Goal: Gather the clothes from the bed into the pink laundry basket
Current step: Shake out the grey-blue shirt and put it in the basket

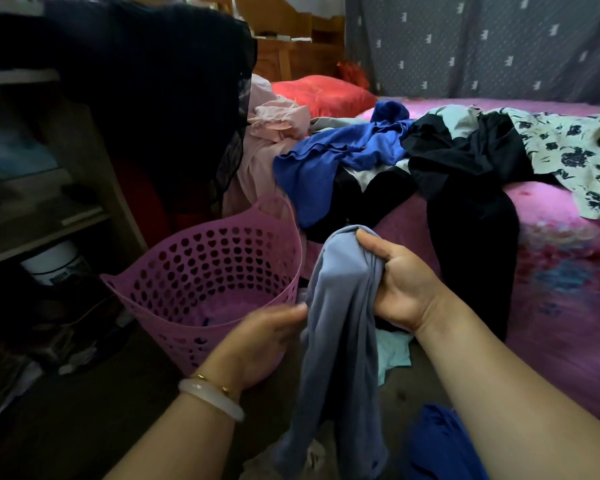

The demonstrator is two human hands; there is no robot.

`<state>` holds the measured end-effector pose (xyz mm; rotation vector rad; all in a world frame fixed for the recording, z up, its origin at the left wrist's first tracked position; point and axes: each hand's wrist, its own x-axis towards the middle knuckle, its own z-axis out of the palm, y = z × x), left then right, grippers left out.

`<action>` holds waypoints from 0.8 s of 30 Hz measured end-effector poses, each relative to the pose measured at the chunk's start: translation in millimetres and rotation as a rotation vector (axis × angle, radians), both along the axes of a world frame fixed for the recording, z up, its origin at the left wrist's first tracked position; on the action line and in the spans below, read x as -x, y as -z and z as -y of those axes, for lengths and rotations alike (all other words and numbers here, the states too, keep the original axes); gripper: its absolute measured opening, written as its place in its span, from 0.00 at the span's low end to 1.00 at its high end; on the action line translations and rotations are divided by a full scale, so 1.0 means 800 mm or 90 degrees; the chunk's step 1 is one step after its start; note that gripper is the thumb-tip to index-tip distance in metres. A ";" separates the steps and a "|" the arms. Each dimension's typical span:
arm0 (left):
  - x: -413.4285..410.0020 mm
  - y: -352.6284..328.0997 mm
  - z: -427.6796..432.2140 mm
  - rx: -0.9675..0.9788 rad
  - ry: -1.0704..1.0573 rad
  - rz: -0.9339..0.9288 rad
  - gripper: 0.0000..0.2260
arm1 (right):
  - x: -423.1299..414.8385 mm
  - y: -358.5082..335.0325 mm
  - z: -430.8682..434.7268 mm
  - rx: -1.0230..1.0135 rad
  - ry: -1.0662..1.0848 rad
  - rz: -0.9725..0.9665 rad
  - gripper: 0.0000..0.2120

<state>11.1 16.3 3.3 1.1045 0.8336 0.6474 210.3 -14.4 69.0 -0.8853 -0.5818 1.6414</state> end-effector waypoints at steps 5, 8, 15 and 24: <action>-0.011 0.044 0.018 0.102 0.084 -0.113 0.25 | 0.004 0.004 0.002 -0.032 -0.058 -0.053 0.26; -0.021 0.046 0.021 0.106 0.057 -0.066 0.21 | -0.003 0.005 0.000 -0.094 -0.060 -0.082 0.29; -0.015 0.003 0.002 0.009 -0.109 -0.002 0.08 | -0.022 0.064 -0.002 0.093 -0.080 0.078 0.31; 0.008 -0.026 -0.018 -0.121 -0.315 -0.109 0.11 | -0.055 0.065 0.002 0.101 -0.066 0.099 0.32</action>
